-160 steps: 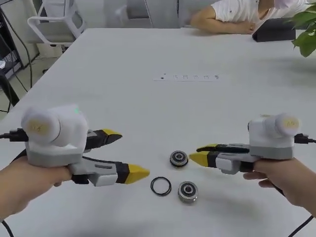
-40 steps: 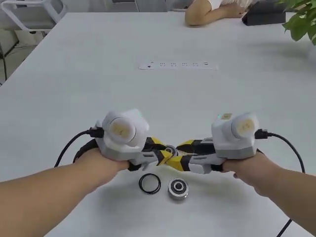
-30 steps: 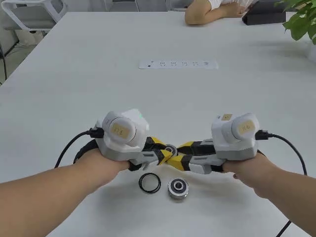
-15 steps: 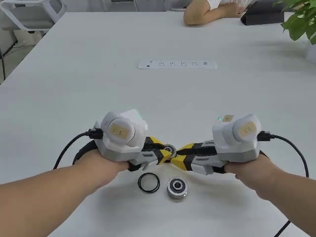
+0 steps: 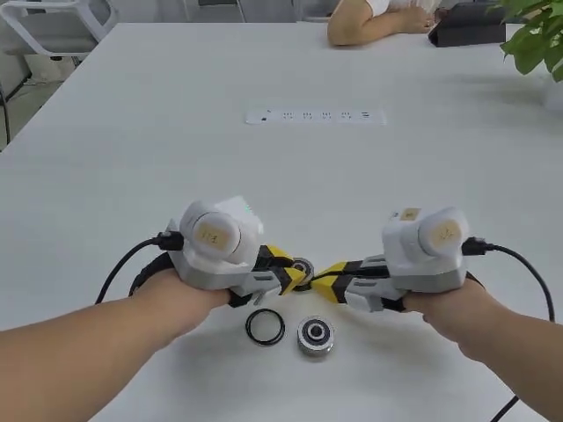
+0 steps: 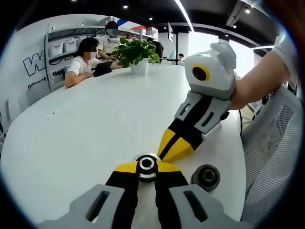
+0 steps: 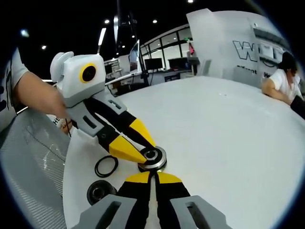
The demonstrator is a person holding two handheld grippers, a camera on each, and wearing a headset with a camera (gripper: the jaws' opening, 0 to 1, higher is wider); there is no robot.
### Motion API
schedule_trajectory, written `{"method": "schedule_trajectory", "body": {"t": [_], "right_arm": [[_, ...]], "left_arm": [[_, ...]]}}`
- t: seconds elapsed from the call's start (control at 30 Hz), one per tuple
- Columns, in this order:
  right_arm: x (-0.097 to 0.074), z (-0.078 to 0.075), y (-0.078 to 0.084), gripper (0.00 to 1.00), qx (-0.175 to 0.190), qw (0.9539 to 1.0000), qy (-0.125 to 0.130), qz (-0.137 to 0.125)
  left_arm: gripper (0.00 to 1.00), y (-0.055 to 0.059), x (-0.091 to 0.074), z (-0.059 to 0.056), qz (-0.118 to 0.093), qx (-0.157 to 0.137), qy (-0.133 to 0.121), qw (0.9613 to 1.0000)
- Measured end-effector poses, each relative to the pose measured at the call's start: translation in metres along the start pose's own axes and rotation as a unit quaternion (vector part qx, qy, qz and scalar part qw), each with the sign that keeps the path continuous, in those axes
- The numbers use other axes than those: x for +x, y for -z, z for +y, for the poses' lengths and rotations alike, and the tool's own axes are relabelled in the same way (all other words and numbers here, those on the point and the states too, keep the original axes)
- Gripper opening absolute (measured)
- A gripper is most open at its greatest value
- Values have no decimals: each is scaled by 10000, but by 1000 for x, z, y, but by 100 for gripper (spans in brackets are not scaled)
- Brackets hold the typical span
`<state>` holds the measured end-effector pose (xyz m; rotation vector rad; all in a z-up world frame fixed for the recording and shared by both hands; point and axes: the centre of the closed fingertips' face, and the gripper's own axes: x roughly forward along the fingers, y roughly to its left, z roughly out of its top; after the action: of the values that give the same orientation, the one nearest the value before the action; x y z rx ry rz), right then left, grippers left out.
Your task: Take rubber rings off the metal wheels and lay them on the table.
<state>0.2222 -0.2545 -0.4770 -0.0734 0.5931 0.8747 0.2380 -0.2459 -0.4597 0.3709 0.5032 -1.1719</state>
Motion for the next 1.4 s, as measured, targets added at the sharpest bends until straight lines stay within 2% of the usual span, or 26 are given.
{"method": "schedule_trajectory", "body": {"t": [0.1, 0.27, 0.33, 0.5, 0.6, 0.63, 0.97, 1.4], "right_arm": [[0, 0, 0, 0, 57, 10000, 16, 4], [-3, -5, -1, 0, 461, 9988, 88, -118], [-4, -7, -2, 0, 708, 9973, 81, -164], [-7, -10, -4, 0, 1022, 9942, 139, -288], [-8, -12, -9, 0, 1364, 9894, 125, -473], [-8, -13, -9, 0, 1401, 9890, 136, -450], [-9, -10, -12, 0, 1568, 9861, 109, -545], [-8, -6, -14, 0, 1537, 9868, 61, -513]], "left_arm": [[7, 0, 0, 0, -1, -7, -3, 10000], [7, 0, 0, 0, -10, -26, -30, 10000], [7, 0, 0, 0, -14, -36, -44, 10000], [7, 0, 0, -1, -5, -58, -66, 10000], [7, 0, 1, -2, -3, -78, -79, 9999], [7, 0, 1, -2, -2, -84, -86, 9999], [7, -1, 1, -2, 27, -116, -191, 9997], [7, -1, 2, -2, 66, -58, -237, 9997]]}}
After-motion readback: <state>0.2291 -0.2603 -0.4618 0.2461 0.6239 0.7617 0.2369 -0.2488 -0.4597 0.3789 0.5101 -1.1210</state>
